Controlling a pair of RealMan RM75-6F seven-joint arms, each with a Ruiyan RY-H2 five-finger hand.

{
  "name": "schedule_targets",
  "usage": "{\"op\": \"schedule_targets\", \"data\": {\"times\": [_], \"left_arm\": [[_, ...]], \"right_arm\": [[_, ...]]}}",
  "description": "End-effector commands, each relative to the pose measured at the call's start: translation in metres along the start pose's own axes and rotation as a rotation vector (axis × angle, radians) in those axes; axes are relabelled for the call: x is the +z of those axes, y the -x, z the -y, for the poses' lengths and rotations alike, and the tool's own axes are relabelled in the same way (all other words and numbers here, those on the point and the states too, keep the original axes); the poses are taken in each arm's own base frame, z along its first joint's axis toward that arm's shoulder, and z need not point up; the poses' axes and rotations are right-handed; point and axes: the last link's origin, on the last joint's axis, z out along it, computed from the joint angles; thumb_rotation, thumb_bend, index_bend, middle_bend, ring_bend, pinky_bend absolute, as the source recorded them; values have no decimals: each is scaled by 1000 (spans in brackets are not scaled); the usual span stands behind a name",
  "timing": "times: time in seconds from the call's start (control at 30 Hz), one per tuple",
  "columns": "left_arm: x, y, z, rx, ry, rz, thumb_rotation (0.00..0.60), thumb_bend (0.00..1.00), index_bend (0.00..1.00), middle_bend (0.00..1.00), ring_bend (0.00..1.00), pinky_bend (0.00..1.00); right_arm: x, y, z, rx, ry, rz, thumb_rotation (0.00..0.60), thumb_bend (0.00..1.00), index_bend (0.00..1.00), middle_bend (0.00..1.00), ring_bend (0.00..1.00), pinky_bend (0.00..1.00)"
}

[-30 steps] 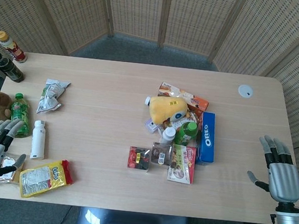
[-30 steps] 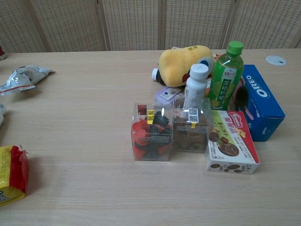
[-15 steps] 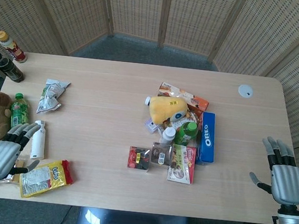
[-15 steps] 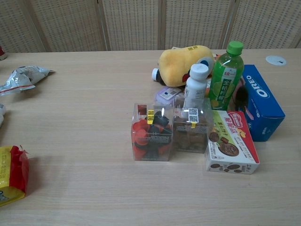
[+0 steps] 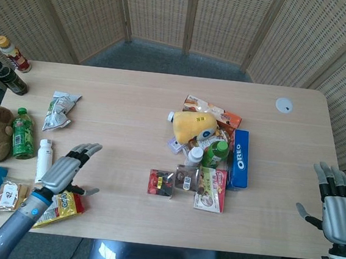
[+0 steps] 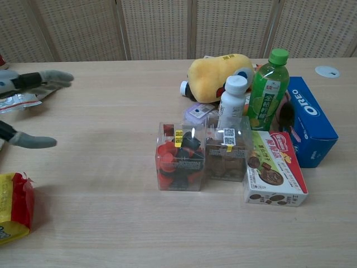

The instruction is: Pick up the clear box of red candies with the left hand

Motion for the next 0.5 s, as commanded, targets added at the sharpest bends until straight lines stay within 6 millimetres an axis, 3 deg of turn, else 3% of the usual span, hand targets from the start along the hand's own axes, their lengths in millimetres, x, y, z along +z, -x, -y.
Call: {"op": "schedule_targets", "data": {"times": [0.03,0.5], "left_arm": [[28,15,-15,-18,43,36,467,2,0,0,0,0],[72,57,-43,-131,124,144,459,0,0,0,0,0]], "right_arm": [[-2,-2,-1,-1,5,-5,587,204,0,13,0,0],[-7,-10,-4,-16,25,-15,586,203,0,12,0,0]]}}
